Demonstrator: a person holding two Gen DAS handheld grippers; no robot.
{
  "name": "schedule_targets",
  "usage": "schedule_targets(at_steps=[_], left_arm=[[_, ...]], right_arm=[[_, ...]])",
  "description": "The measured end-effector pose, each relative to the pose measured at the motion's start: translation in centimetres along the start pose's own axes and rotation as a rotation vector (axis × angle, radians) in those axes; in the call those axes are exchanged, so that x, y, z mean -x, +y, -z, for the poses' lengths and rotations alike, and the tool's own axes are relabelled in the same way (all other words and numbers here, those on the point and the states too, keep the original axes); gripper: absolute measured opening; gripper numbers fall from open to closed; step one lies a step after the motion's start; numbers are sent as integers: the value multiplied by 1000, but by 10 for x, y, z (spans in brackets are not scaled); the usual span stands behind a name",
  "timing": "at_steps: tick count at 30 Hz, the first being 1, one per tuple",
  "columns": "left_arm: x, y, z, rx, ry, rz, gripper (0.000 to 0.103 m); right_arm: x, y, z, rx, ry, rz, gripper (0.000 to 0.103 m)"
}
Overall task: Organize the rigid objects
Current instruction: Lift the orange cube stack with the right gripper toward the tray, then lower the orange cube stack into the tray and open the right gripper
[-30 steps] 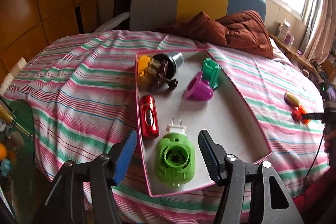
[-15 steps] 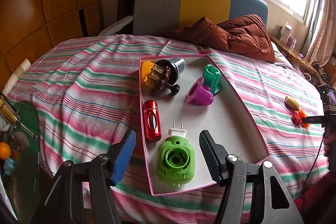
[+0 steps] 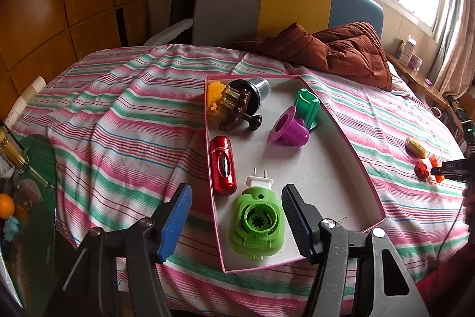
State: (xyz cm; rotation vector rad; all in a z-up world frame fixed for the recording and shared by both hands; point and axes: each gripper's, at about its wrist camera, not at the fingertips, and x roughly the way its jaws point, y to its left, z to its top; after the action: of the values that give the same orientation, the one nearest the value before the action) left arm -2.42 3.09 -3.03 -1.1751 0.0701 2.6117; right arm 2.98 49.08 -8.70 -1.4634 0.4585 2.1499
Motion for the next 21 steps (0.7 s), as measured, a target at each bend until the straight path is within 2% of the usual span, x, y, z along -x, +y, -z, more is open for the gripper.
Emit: schedule_targets(at_steps=[7, 12, 14, 21], left_arm=[[3, 1, 0, 1, -14, -12, 64], [4, 6, 0, 11, -17, -23, 64], [5, 7, 0, 10, -22, -32, 64], [7, 12, 0, 20, -26, -41, 64]], right_arm=[[12, -4, 1, -15, -42, -45, 23], [25, 8, 6, 11, -81, -70, 23], [33, 13, 8, 15, -107, -105, 23], [70, 68, 20, 153, -182, -241, 23]])
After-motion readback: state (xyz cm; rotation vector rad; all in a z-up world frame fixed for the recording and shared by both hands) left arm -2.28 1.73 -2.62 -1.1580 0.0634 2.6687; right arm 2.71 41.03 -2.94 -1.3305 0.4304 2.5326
